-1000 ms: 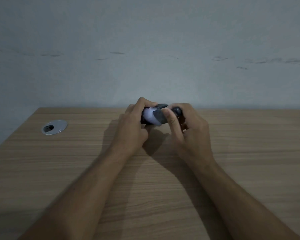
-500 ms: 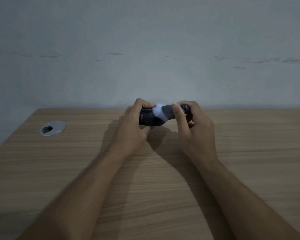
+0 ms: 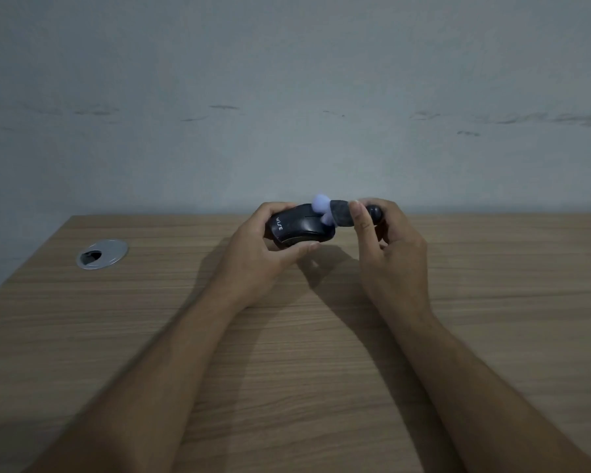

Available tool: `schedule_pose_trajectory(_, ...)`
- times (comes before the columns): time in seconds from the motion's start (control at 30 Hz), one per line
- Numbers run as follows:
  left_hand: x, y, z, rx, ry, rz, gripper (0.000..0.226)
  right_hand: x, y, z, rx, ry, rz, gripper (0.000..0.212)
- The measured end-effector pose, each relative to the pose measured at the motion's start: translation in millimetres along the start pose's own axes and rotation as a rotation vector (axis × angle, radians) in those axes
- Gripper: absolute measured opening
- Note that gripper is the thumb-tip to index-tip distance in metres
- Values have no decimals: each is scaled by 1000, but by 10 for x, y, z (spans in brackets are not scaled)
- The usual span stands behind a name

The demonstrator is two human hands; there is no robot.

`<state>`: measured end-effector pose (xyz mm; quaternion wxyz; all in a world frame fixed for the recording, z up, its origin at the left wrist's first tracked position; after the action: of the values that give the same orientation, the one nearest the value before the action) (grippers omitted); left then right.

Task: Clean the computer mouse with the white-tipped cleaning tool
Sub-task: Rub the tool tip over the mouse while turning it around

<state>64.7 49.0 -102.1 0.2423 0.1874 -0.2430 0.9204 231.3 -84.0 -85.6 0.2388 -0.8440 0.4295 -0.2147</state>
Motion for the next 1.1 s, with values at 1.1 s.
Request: schedule_pose_trajectory(1.1, -17, -36, -110, 114, 114, 0, 40, -106, 34, -30, 134, 83, -112, 16)
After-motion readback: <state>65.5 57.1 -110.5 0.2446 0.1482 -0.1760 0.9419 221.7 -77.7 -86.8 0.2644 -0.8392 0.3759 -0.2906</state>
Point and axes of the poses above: each hand's wrist, its own y-axis away from the middle knuckle, its own x-axis out of the back of the hand, z = x × y, the point moved 4 cm from there along -y, towards the middle knuckle, and after that the axes turned 7 degrees about -y, right-handed, at the moved point
